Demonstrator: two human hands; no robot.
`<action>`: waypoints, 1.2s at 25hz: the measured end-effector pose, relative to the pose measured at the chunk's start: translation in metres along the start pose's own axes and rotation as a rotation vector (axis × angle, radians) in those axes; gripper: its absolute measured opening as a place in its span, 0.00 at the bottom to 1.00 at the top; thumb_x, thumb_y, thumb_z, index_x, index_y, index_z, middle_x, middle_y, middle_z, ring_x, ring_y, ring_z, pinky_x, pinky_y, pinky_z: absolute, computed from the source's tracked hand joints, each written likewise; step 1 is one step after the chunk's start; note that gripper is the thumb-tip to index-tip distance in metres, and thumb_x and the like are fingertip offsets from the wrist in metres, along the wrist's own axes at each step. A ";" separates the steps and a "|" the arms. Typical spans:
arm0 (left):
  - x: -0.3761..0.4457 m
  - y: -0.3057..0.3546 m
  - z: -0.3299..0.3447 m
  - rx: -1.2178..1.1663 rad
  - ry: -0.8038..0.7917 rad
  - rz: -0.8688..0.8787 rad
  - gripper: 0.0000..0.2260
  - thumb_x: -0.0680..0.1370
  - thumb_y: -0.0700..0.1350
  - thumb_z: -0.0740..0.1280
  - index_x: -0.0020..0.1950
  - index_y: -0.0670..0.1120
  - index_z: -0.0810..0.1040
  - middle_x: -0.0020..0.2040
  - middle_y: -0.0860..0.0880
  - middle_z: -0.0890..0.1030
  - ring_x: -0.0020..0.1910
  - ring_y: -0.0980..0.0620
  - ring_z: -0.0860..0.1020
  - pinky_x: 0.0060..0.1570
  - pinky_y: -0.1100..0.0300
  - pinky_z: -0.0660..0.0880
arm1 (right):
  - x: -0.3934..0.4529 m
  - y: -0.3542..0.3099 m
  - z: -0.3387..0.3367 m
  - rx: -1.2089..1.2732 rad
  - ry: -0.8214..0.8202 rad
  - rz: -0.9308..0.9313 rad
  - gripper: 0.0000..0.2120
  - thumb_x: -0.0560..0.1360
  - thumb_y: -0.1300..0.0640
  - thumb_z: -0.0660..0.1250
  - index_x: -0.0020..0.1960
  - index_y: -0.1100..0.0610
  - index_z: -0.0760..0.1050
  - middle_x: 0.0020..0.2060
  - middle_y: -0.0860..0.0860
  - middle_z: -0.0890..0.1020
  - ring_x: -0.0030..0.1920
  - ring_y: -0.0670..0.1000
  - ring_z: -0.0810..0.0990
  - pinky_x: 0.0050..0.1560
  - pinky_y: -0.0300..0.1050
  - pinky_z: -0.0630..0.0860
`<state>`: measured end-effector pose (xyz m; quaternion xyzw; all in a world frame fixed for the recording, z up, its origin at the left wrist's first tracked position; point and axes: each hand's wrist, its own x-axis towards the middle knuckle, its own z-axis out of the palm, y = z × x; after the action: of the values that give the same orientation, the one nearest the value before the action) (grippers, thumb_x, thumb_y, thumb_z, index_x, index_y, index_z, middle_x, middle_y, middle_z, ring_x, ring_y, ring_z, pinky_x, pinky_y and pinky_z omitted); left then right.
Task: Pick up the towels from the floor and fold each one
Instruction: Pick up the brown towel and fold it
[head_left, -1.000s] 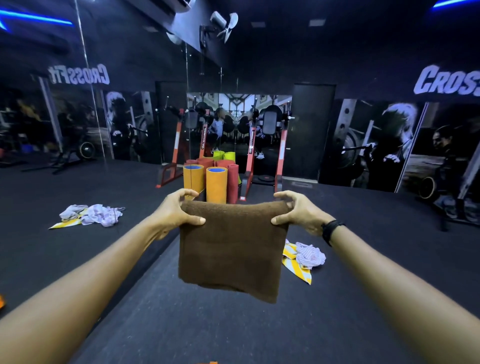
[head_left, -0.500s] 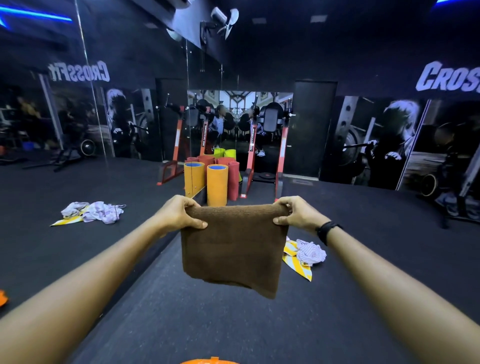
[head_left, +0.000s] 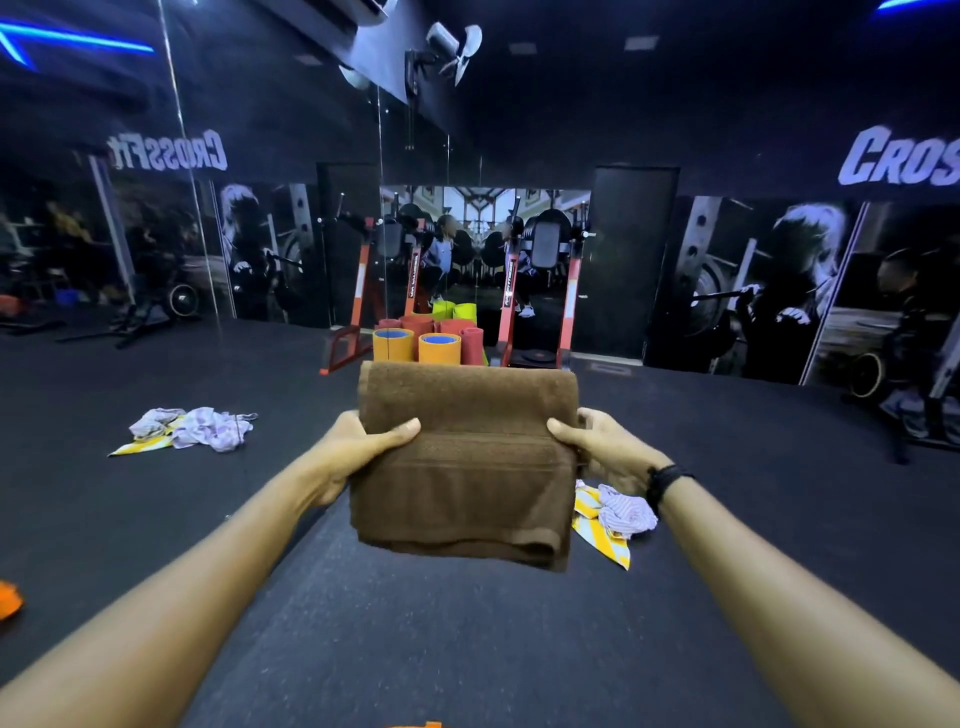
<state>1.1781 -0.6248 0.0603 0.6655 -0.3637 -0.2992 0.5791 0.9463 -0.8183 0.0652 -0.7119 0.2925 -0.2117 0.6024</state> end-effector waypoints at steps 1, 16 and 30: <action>0.002 0.001 0.004 -0.053 0.054 -0.025 0.27 0.64 0.55 0.78 0.58 0.44 0.78 0.53 0.46 0.83 0.53 0.49 0.81 0.49 0.58 0.77 | 0.000 -0.001 0.006 0.067 0.058 0.021 0.18 0.78 0.55 0.65 0.61 0.67 0.72 0.44 0.55 0.82 0.35 0.46 0.82 0.29 0.39 0.77; -0.002 0.005 -0.008 0.681 -0.156 0.190 0.46 0.56 0.41 0.83 0.69 0.54 0.67 0.63 0.52 0.72 0.63 0.52 0.71 0.66 0.51 0.69 | -0.007 -0.006 0.002 -0.789 -0.177 -0.087 0.43 0.62 0.69 0.76 0.72 0.54 0.62 0.61 0.51 0.74 0.58 0.50 0.75 0.52 0.41 0.76; -0.010 -0.008 -0.011 -0.150 0.024 0.107 0.37 0.53 0.57 0.82 0.59 0.46 0.79 0.53 0.46 0.84 0.54 0.46 0.82 0.53 0.53 0.78 | -0.026 -0.023 0.017 0.169 -0.022 -0.095 0.06 0.76 0.61 0.62 0.49 0.60 0.77 0.38 0.54 0.82 0.35 0.50 0.81 0.35 0.40 0.77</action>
<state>1.1820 -0.6098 0.0535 0.6034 -0.3684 -0.2862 0.6467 0.9418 -0.7853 0.0857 -0.6740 0.2331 -0.2562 0.6526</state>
